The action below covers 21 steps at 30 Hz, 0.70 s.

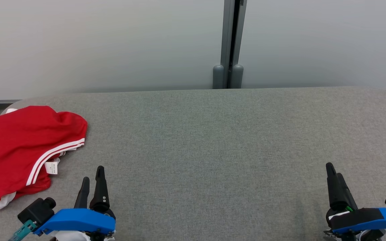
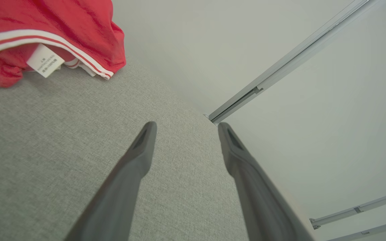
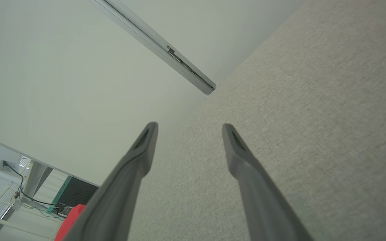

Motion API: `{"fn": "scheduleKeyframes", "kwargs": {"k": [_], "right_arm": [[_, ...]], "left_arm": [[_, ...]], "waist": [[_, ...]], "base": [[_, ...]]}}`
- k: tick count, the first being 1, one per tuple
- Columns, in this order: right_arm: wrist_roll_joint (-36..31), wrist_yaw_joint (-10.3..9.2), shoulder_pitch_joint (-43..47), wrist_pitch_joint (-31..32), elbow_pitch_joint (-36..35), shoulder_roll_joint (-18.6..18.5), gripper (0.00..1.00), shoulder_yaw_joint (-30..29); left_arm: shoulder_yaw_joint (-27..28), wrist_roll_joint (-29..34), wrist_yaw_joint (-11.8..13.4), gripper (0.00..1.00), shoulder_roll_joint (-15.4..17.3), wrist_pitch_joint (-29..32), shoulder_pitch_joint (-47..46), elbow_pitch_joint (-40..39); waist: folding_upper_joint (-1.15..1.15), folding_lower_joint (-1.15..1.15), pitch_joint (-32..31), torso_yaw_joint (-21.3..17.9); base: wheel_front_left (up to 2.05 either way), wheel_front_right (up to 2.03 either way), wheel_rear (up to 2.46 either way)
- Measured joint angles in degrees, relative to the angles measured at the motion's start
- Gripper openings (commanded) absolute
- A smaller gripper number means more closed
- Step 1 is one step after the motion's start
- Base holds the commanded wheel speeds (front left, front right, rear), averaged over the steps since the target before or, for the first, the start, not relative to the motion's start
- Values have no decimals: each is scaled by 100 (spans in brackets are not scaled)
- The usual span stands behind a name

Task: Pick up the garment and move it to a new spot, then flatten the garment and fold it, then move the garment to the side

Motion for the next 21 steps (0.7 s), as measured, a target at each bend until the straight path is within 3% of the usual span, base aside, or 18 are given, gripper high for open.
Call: {"fn": "scheduleKeyframes", "kwargs": {"k": [21], "right_arm": [[-1596,1,49,-364,33,-3,100,66]], "left_arm": [[-389,1525,76,100,140,-365,-1,115]], "waist": [[0,0,-35,47]], "base": [[0,0,0]]}}
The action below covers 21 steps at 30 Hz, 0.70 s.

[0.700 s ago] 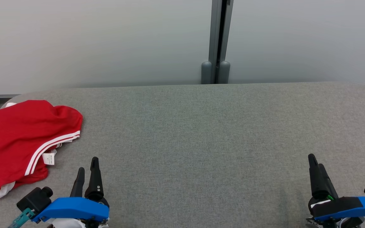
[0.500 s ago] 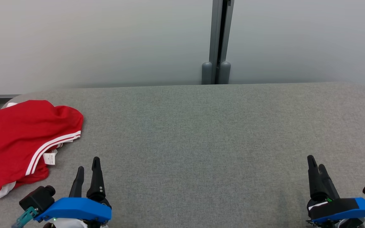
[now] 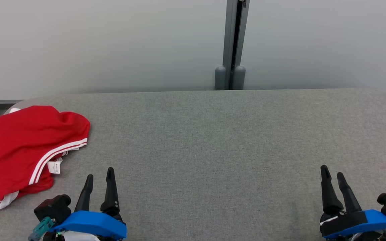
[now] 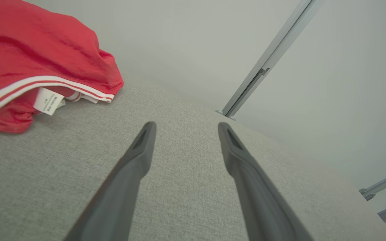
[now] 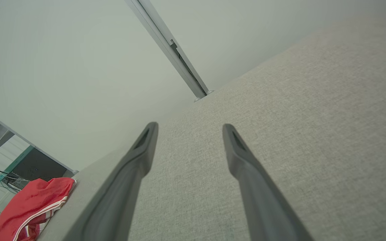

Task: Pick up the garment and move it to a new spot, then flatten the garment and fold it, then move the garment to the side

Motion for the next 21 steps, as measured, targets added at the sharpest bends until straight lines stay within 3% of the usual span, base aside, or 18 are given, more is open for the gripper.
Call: {"fn": "scheduleKeyframes", "kwargs": {"k": [21], "right_arm": [[-1248,1,55,-272,-25,-7,100,0]], "left_arm": [[-247,1204,85,100,119,-315,-6,133]], "waist": [[0,0,-38,73]], "base": [[0,0,0]]}}
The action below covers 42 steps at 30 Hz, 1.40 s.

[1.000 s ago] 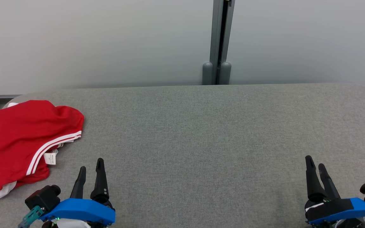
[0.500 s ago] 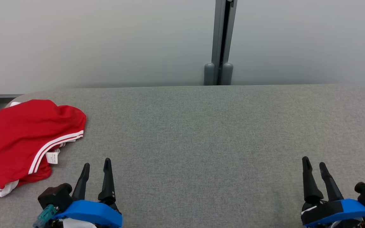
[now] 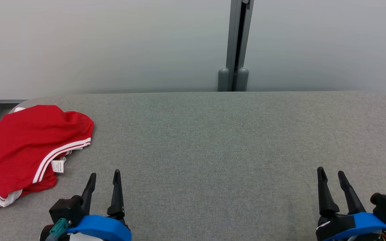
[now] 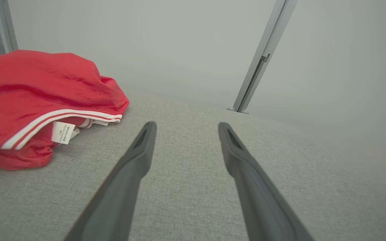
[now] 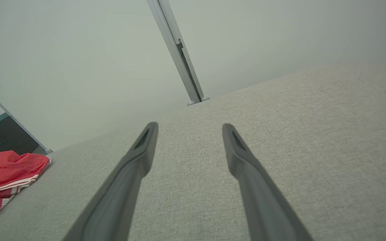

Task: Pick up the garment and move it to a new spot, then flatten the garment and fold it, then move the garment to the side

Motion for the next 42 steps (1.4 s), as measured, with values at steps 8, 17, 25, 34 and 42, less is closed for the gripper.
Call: {"fn": "scheduleKeyframes", "kwargs": {"k": [8,17,25,34,42], "right_arm": [[-342,0,10,-91,10,-1,100,59],[-700,0,30,-191,27,-3,100,76],[-1004,1,47,-285,40,-5,100,83],[-1324,7,60,-372,41,-8,100,98],[-1455,7,65,-421,33,-10,100,105]], "left_arm": [[-87,338,41,100,26,-100,-16,47],[-149,642,64,100,36,-201,-25,92],[-197,899,112,100,41,-294,-26,131],[-288,1203,190,100,46,-390,-26,132],[-320,1337,207,100,55,-421,-24,114]], "waist": [[0,0,-1,1],[0,0,-19,-10],[0,0,-45,-4],[0,0,-57,3],[0,0,-44,9]], "base": [[0,0,0],[0,0,0],[0,0,0],[0,0,0],[0,0,0]]}}
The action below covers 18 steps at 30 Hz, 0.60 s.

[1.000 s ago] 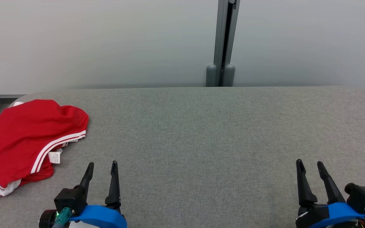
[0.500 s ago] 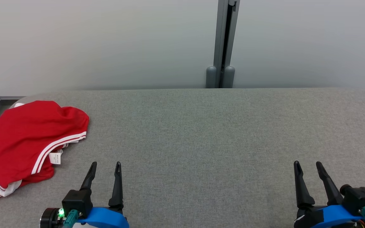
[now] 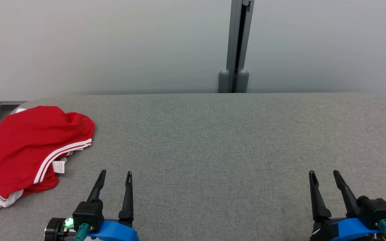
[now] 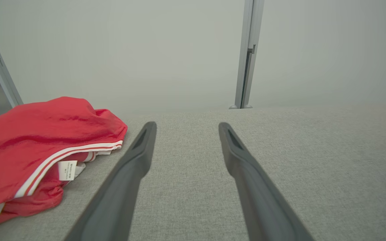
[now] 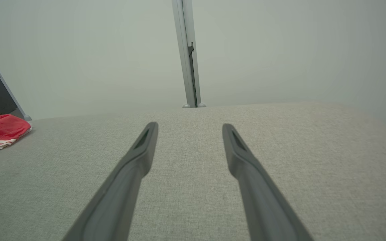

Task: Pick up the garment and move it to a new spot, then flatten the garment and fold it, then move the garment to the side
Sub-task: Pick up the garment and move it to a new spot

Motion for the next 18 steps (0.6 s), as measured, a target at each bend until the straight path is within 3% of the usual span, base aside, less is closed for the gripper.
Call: {"fn": "scheduleKeyframes", "kwargs": {"k": [12,18], "right_arm": [[18,0,9,-23,-29,-2,100,-16],[3,0,63,-30,-115,-4,100,-42]], "left_arm": [[11,-90,11,100,-9,0,3,-18],[55,-122,35,100,-2,0,-1,-18]], "waist": [[0,0,22,101],[0,0,-2,445]], "base": [[0,0,0],[0,0,0]]}}
